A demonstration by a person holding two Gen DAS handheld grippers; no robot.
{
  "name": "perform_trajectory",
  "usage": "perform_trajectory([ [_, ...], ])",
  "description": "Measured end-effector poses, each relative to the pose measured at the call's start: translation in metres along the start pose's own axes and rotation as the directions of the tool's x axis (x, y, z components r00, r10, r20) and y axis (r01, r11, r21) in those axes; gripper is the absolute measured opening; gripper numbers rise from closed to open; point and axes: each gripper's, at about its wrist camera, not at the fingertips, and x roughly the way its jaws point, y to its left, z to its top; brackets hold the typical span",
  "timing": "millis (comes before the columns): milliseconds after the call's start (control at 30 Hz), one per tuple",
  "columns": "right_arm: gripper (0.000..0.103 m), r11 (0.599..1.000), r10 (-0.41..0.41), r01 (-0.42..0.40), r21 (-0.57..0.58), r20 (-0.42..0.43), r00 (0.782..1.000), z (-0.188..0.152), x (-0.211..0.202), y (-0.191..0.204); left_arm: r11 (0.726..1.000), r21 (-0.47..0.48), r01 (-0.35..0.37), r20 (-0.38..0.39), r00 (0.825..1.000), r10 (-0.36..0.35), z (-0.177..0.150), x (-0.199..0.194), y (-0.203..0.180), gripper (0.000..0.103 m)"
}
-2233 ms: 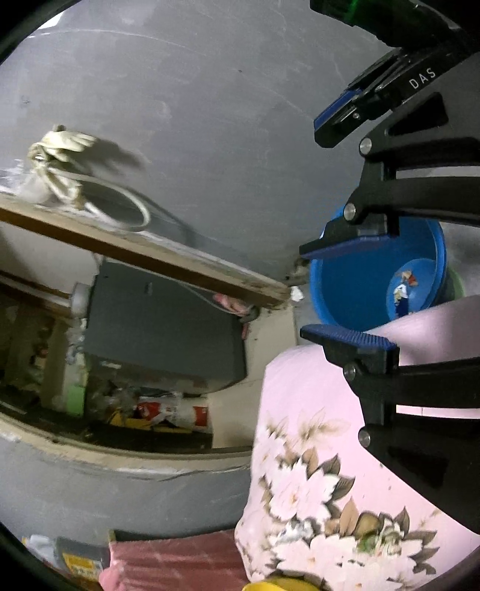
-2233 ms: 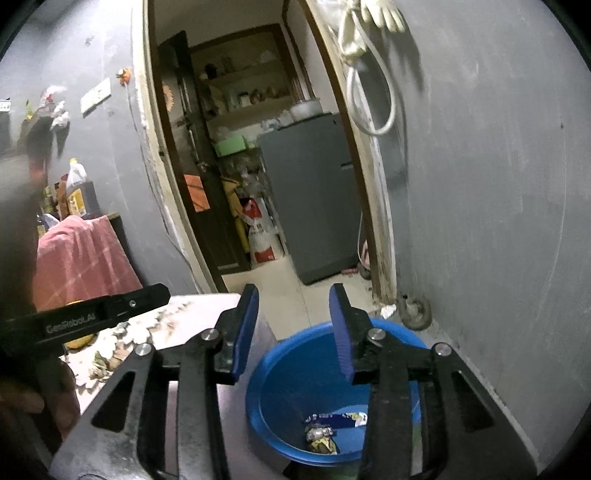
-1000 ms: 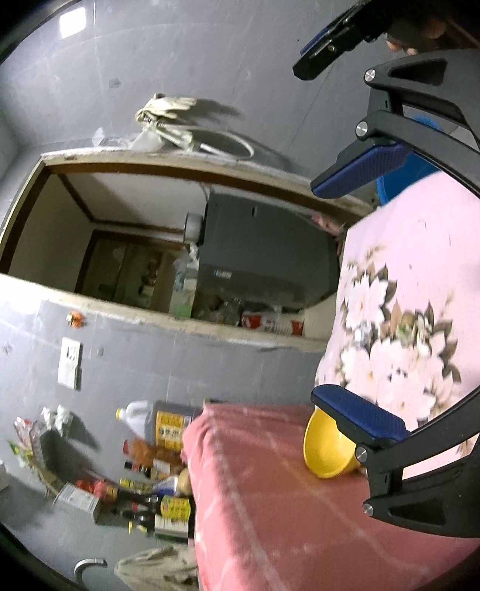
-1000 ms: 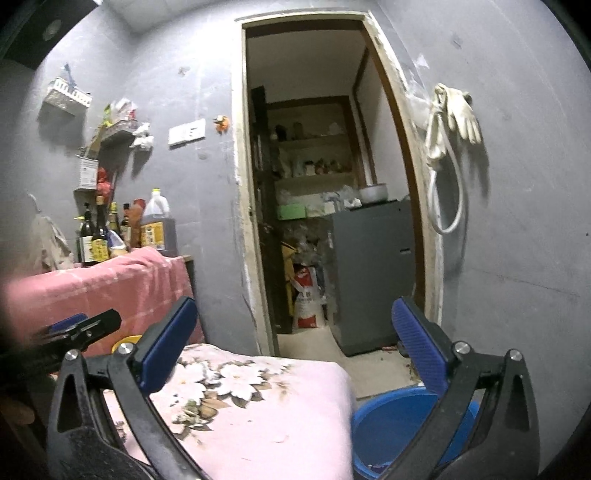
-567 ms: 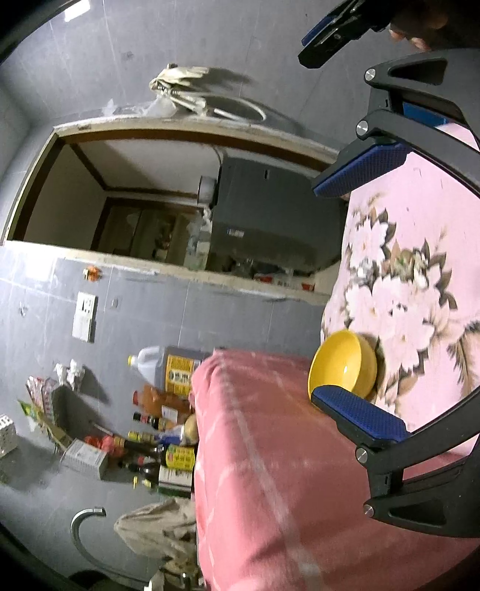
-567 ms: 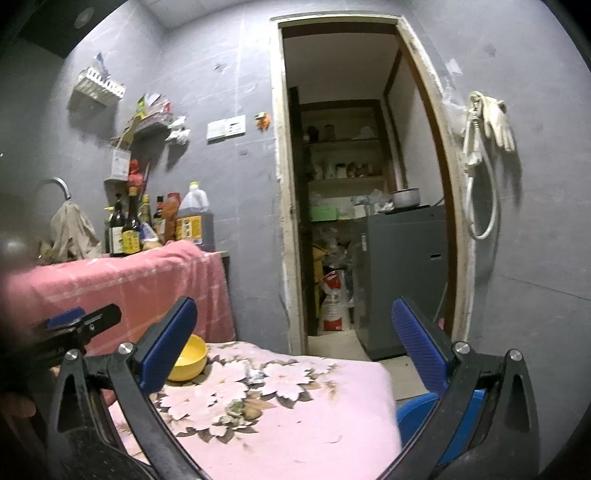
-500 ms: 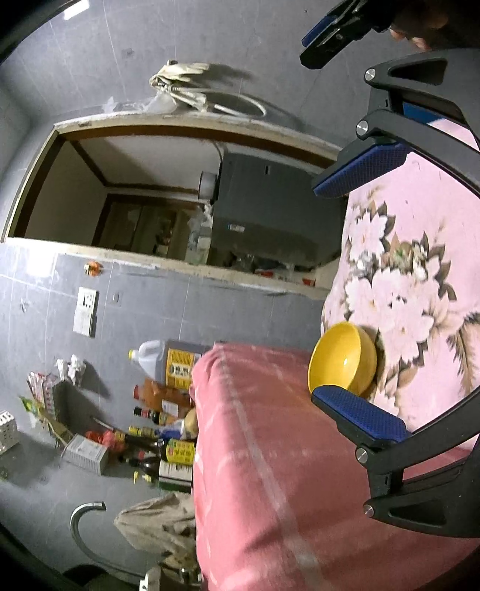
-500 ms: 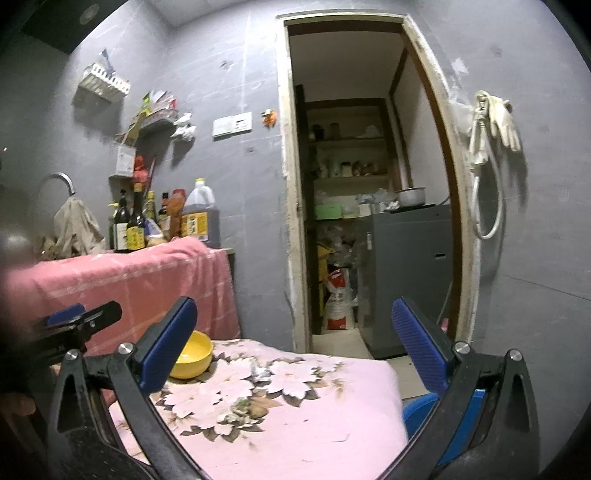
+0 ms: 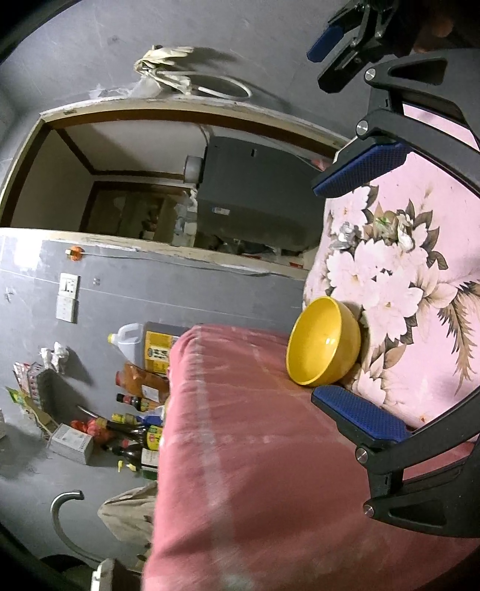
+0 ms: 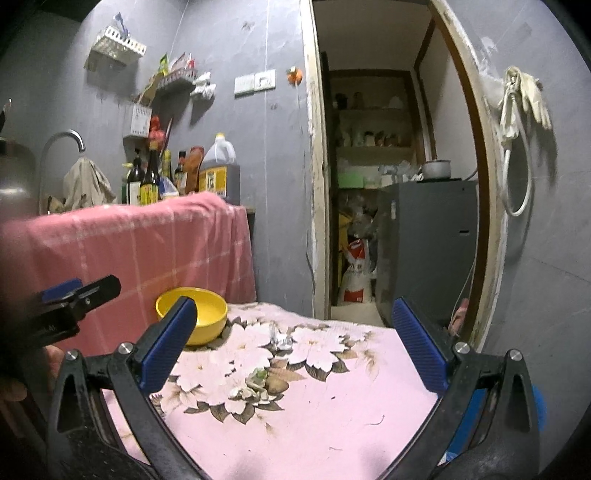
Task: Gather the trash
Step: 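Lower both tools toward the silver foil scraps and green paper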
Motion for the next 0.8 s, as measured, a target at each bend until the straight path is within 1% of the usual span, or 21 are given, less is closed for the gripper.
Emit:
perform_trajectory([
  [133, 0.103, 1.000, 0.016, -0.016, -0.015, -0.041, 0.999, -0.010, 0.017, -0.004, 1.000, 0.001, 0.012, -0.043, 0.999, -0.012, -0.010, 0.016, -0.001, 0.099],
  [267, 0.103, 1.000, 0.024, -0.025, -0.015, -0.093, 0.995, -0.018, 0.035, -0.013, 0.999, -0.017, 0.041, -0.115, 0.992, -0.042, -0.016, 0.034, 0.000, 0.099],
  [300, 0.103, 1.000, 0.022, -0.023, -0.016, -0.109, 0.994, -0.020, 0.039, -0.016, 0.999, -0.022, 0.046, -0.136, 0.989, -0.049, -0.018, 0.039, 0.000, 0.099],
  [400, 0.103, 1.000, 0.020, -0.023, -0.017, -0.157, 0.987, -0.026, 0.054, -0.024, 0.998, -0.021, 0.064, -0.220, 0.973, -0.067, -0.025, 0.058, -0.003, 0.099],
  [500, 0.103, 1.000, 0.019, -0.023, -0.018, -0.203, 0.979, -0.033, 0.067, -0.031, 0.996, -0.023, 0.089, -0.291, 0.952, -0.091, -0.031, 0.073, -0.008, 0.099],
  [533, 0.103, 1.000, 0.022, -0.026, -0.017, -0.217, 0.976, -0.035, 0.071, -0.033, 0.994, -0.032, 0.104, -0.323, 0.940, -0.109, -0.035, 0.080, -0.009, 0.098],
  [567, 0.103, 0.999, 0.027, -0.031, -0.015, -0.231, 0.973, -0.037, 0.075, -0.035, 0.993, -0.041, 0.112, -0.342, 0.932, -0.119, -0.037, 0.084, -0.010, 0.098],
  [600, 0.103, 0.999, 0.032, -0.037, -0.013, -0.245, 0.969, -0.039, 0.079, -0.037, 0.991, -0.056, 0.123, -0.366, 0.921, -0.135, -0.040, 0.089, -0.010, 0.098],
  [633, 0.103, 0.999, 0.037, -0.042, -0.012, -0.264, 0.964, -0.041, 0.084, -0.040, 0.987, -0.078, 0.137, -0.398, 0.904, -0.157, -0.044, 0.096, -0.010, 0.095],
  [667, 0.103, 0.999, 0.039, -0.044, -0.010, -0.275, 0.961, -0.042, 0.087, -0.040, 0.985, -0.094, 0.144, -0.414, 0.894, -0.170, -0.046, 0.099, -0.010, 0.092],
  [700, 0.103, 0.999, 0.047, -0.051, -0.004, -0.290, 0.956, -0.044, 0.091, -0.042, 0.981, -0.120, 0.151, -0.441, 0.877, -0.189, -0.050, 0.105, -0.009, 0.090],
  [767, 0.103, 0.998, 0.061, -0.061, 0.009, -0.314, 0.948, -0.047, 0.097, -0.046, 0.976, -0.153, 0.154, -0.478, 0.853, -0.209, -0.055, 0.114, -0.009, 0.082],
  [800, 0.103, 0.998, 0.064, -0.064, 0.011, -0.328, 0.943, -0.049, 0.101, -0.047, 0.974, -0.164, 0.153, -0.495, 0.842, -0.216, -0.057, 0.118, -0.009, 0.081],
])
